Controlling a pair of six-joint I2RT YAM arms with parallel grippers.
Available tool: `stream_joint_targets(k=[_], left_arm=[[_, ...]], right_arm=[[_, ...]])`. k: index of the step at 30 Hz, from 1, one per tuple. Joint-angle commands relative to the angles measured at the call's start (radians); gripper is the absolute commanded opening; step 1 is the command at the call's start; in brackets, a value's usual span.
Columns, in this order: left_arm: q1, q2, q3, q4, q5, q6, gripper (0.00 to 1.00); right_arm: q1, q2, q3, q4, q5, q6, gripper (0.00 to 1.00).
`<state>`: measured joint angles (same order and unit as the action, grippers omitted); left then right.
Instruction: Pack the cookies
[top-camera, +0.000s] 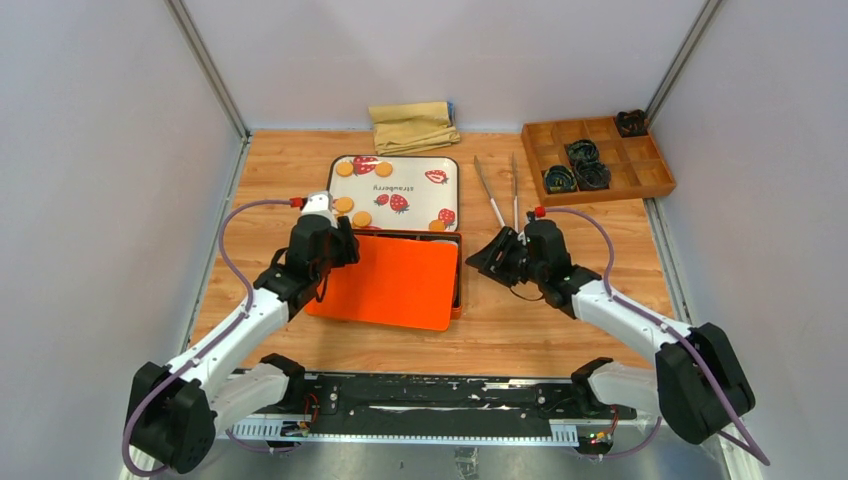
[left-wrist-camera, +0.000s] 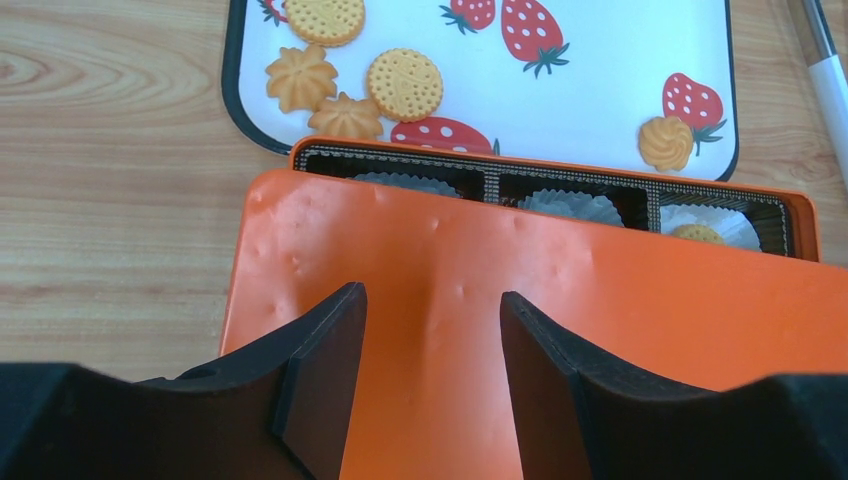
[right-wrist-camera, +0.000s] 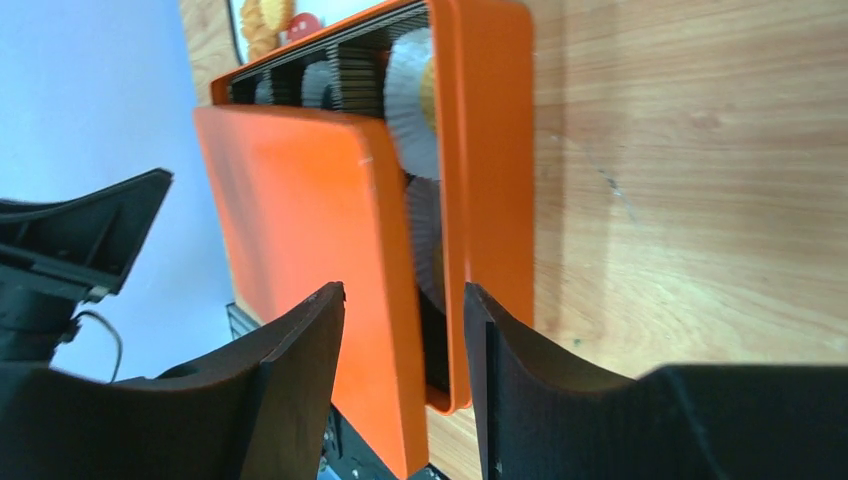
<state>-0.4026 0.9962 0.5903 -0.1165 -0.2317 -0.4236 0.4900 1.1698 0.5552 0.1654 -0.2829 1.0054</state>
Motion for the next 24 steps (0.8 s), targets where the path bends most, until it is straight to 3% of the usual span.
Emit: stream_joint_targets(k=[1,4,7,10,13,24], left_arm=[[-0.007,-0.037,0.047,-0.056,-0.074,-0.015,0.58],[-0.007,-0.058,0.136,-0.186,-0.159,-0.023,0.59],[-0.007,-0.057,0.241,-0.365,-0.311,-0.076,0.58],[-0.007,-0.005,0.324,-0.571,-0.471,-0.138,0.59],[-0.005,0.071,0.351,-0.667,-0.567,-0.192,0.60],[0.019,0.305,0.326,-0.682,-0.520,-0.299,0.60]], right_arm=[[-0.011,-0.039,0.018,-0.148,0.097,-0.060,0.51],[-0.011,-0.061,0.064,-0.245,0.143,-0.102,0.44],[-0.010,-0.073,0.115,-0.329,0.183,-0.162,0.31],[-0.010,-0.068,0.170,-0.400,0.180,-0.224,0.30],[-0.004,-0.038,0.228,-0.465,0.152,-0.275,0.32],[0.038,-0.024,0.326,-0.592,0.171,-0.395,0.34]])
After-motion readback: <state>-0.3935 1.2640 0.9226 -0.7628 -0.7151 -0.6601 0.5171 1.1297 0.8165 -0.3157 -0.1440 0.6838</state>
